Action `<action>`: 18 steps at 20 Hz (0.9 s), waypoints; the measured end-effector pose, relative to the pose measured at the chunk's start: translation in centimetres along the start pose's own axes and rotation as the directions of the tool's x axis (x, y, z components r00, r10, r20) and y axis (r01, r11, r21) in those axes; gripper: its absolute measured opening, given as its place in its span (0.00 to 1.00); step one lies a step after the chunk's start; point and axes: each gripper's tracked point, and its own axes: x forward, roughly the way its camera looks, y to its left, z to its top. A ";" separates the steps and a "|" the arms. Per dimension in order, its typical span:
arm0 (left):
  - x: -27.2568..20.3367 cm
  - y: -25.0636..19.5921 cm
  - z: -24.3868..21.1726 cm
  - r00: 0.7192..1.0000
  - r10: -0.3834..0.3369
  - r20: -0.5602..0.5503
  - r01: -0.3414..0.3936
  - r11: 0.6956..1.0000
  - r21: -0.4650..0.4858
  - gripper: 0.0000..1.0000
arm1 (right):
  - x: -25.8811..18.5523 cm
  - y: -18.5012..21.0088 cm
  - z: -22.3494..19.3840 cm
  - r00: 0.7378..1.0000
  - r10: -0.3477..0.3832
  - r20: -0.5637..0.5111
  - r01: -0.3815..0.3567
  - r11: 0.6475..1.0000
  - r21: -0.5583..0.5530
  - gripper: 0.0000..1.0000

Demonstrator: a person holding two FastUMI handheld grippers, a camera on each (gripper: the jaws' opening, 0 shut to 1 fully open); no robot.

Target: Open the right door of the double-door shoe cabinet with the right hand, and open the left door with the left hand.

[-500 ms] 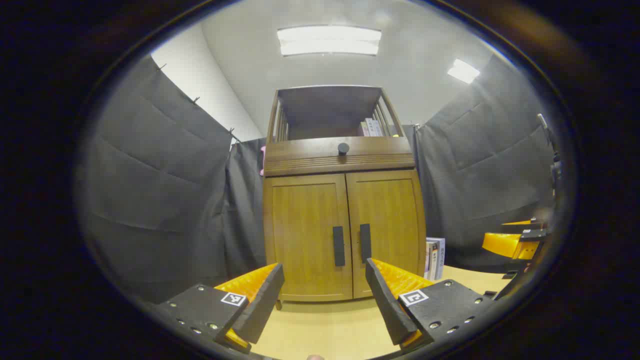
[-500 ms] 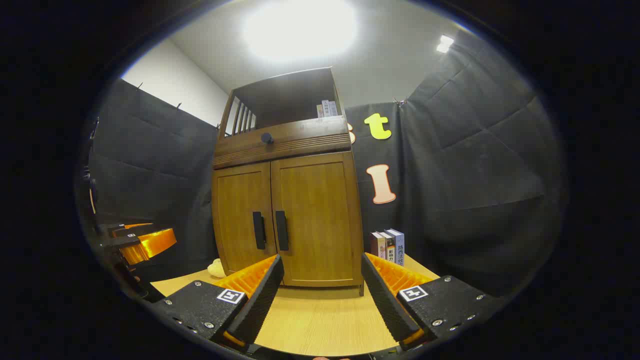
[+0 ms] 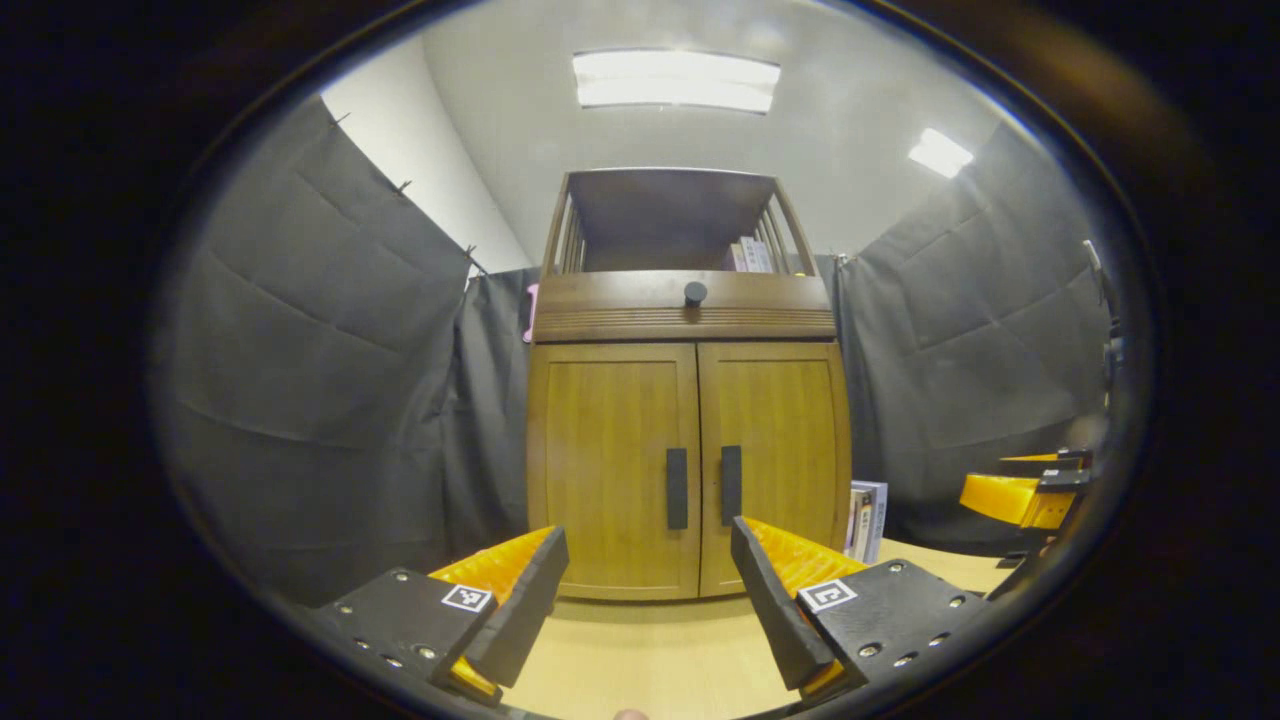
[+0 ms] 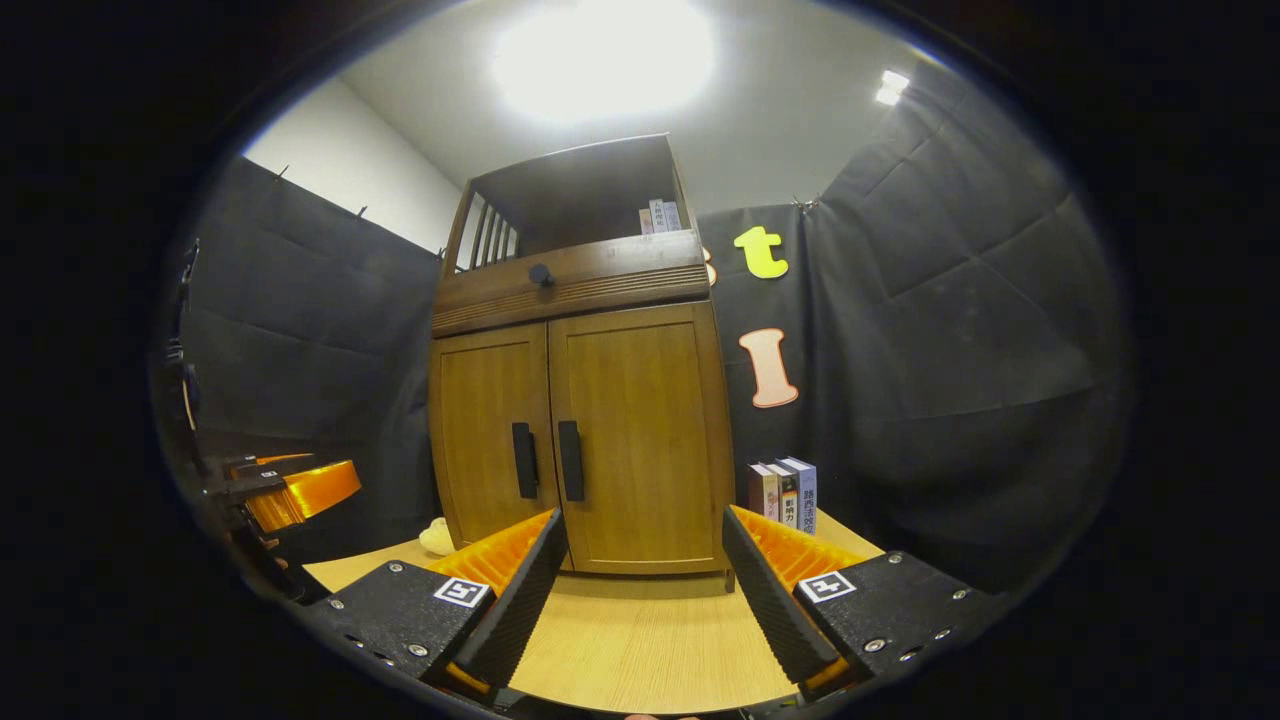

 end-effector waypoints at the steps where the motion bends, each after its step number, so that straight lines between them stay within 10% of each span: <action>1: 0.4 0.1 -0.4 1.000 0.001 -0.004 -0.001 1.000 -0.010 0.99 | 0.2 0.0 -0.2 1.000 0.000 0.001 0.000 1.000 0.004 0.96; 18: 9.3 4.0 -4.5 0.998 0.036 -0.048 -0.038 0.998 -0.055 0.99 | 12.4 3.8 -3.5 0.995 0.061 -0.081 -0.063 0.998 -0.025 0.96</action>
